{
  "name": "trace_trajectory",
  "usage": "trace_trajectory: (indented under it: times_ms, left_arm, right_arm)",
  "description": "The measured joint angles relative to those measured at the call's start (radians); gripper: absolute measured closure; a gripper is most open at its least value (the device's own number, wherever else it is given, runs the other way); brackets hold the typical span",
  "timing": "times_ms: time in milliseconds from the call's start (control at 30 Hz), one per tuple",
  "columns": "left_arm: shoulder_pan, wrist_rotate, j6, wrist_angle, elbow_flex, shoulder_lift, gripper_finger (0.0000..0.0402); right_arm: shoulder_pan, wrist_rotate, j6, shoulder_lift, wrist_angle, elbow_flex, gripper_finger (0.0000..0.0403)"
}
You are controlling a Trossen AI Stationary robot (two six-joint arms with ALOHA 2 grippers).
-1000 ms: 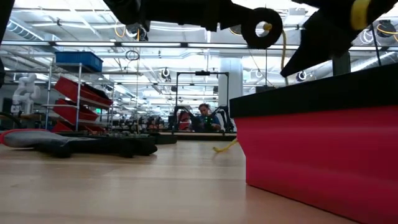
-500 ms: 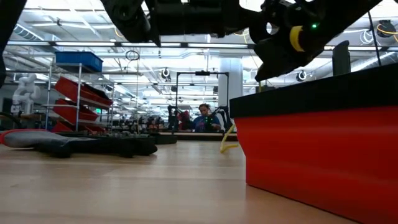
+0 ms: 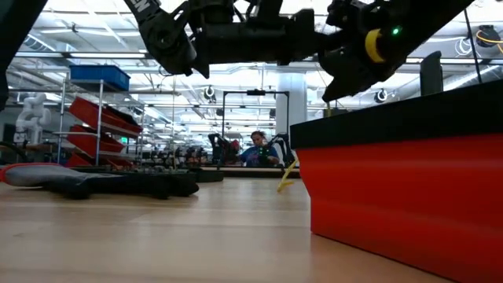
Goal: Coil cords
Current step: Coil the yellow wire onto the spool
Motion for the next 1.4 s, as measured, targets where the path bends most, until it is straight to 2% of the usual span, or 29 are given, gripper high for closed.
trace_trajectory:
  times_ms: [100, 433, 600, 767, 833, 900, 1100, 1300, 1400]
  left_arm:
    - [0.0, 0.02, 0.038, -0.041, 0.001, 0.0, 0.0402]
    - [-0.004, 0.042, 0.101, -0.049, 0.004, -0.003, 0.0402]
    - [-0.007, 0.026, 0.146, -0.072, 0.002, -0.003, 0.0402]
    - [-0.007, 0.011, 0.166, -0.12, 0.002, -0.002, 0.0402]
    - [-0.008, -0.007, 0.152, -0.139, -0.004, 0.015, 0.0402]
    - [-0.006, -0.027, 0.138, -0.143, -0.006, 0.012, 0.0402]
    - [-0.007, -0.051, 0.197, -0.143, -0.002, 0.006, 0.0402]
    - [-0.01, -0.055, 0.268, -0.185, -0.003, 0.002, 0.0402]
    - [-0.013, -0.045, 0.301, -0.237, -0.006, 0.002, 0.0402]
  right_arm:
    - [0.001, -0.091, -0.059, -0.043, 0.0, 0.0, 0.0403]
    - [-0.019, -0.262, -0.158, -0.164, 0.056, -0.002, 0.0402]
    - [-0.033, -0.302, -0.194, -0.163, 0.111, -0.002, 0.0402]
    - [-0.04, -0.294, -0.203, -0.164, 0.133, 0.0, 0.0402]
    - [-0.048, -0.319, -0.158, -0.169, 0.111, 0.006, 0.0402]
    - [-0.049, -0.3, -0.124, -0.166, 0.069, 0.003, 0.0402]
    - [-0.061, -0.312, -0.151, -0.173, 0.096, 0.003, 0.0402]
    - [-0.061, -0.331, -0.173, -0.234, 0.088, 0.003, 0.0402]
    - [-0.063, -0.383, -0.175, -0.295, 0.033, 0.003, 0.0402]
